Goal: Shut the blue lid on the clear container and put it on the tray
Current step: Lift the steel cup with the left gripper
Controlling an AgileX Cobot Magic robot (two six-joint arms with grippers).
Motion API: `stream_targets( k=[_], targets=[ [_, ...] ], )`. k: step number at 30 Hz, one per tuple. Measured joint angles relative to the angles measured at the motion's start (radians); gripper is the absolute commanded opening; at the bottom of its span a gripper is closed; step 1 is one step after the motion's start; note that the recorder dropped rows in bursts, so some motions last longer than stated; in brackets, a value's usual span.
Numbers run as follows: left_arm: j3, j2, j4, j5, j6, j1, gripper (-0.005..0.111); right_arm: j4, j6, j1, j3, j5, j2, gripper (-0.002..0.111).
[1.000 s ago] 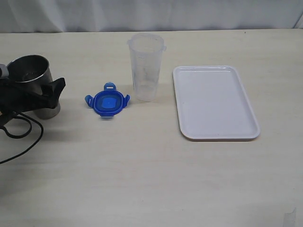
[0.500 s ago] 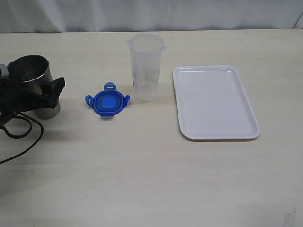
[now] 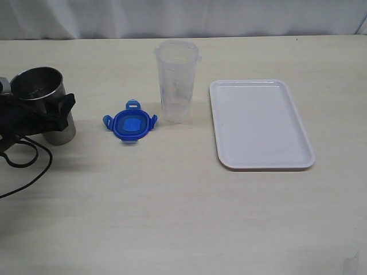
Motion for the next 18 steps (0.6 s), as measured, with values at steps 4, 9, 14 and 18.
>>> stream_targets(
  k=[4,9,14,18],
  targets=[
    [0.0,0.0,0.004,0.0,0.0,0.0,0.0,0.0,0.0,0.0,0.0,0.0,0.0,0.004],
    [0.0,0.0,0.008,-0.002,-0.002,0.0,0.0,0.0,0.0,0.0,0.0,0.0,0.0,0.004],
    [0.0,-0.006,0.014,-0.003,-0.008,0.0,0.0,0.0,0.0,0.0,0.0,0.0,0.0,0.004],
    [0.002,-0.044,0.023,0.059,-0.019,0.0,0.0,0.0,0.0,0.0,0.0,0.0,0.0,0.004]
  ],
)
